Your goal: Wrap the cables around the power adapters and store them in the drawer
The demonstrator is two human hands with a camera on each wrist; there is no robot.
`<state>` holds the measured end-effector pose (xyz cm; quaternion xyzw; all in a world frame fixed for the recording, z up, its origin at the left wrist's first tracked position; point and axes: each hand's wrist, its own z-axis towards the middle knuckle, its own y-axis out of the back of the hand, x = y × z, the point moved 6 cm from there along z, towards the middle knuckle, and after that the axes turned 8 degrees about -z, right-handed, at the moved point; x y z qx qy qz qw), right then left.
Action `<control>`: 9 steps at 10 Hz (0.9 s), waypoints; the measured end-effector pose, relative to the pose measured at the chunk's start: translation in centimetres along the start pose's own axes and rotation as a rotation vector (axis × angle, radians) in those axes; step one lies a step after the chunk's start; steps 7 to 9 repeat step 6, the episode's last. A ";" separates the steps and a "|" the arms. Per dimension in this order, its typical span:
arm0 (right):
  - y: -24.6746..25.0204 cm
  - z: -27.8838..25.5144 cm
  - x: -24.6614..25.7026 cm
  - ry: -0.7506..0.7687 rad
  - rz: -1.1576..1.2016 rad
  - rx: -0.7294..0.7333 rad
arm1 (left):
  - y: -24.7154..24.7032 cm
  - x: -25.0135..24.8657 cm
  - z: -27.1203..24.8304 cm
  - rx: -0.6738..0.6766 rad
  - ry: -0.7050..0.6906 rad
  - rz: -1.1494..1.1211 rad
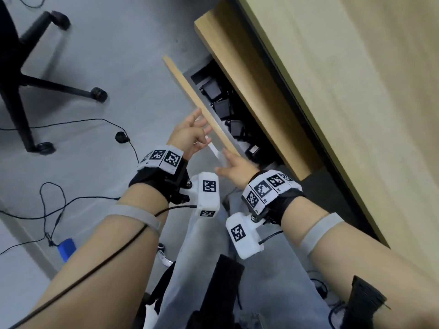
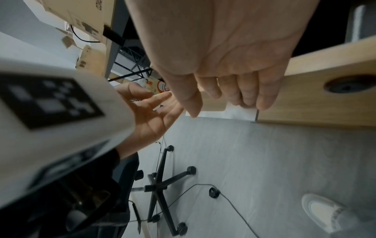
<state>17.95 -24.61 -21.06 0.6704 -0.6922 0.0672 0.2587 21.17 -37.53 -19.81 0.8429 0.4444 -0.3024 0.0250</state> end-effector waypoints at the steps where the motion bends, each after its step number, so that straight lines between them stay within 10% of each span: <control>1: 1.9 0.1 -1.1 -0.037 -0.026 -0.085 | -2.9 -0.2 0.8 0.063 0.024 0.015; 9: 5.4 1.9 -2.3 -0.051 -0.081 -0.176 | -8.2 0.8 4.4 0.227 0.110 -0.137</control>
